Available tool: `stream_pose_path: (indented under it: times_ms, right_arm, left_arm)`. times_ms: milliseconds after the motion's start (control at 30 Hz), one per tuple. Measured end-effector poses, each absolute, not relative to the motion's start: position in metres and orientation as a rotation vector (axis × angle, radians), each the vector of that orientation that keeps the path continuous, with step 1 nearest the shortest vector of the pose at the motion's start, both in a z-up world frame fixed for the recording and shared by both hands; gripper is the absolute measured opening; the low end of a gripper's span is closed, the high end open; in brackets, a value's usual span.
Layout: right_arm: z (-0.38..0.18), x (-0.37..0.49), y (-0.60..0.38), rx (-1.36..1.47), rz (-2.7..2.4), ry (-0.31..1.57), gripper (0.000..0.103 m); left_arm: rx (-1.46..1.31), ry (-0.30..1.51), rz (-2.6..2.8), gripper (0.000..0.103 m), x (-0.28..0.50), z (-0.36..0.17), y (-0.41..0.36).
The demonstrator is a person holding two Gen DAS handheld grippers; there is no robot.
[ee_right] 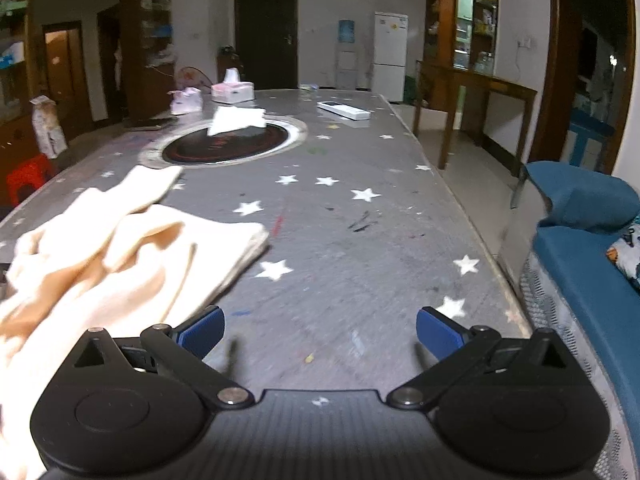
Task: Fold clothes
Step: 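Move both grippers over the cream sweatshirt toward its collar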
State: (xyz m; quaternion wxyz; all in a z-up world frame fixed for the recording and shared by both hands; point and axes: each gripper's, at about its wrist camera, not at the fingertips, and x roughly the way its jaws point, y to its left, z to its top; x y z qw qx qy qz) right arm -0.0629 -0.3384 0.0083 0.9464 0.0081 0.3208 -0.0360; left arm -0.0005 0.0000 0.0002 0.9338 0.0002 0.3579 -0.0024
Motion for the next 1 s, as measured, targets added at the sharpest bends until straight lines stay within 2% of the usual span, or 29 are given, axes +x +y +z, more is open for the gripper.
stream_pose_path:
  times_ms: [300,400,1000]
  right_arm:
    - [0.016,-0.076,-0.298,-0.011,-0.023,0.661,0.103]
    - [0.023,-0.109,-0.305,0.041,0.048,0.656,0.103]
    - [0.025,-0.139,-0.288,0.046,0.123,0.697,0.103]
  left_arm:
    - [-0.073,0.735,-0.003,0.103,-0.044,0.016,0.001]
    - [-0.097,0.736,-0.003,0.103,-0.059,0.021,0.001]
    - [-0.002,0.742,-0.117,0.103,-0.094,0.038,-0.041]
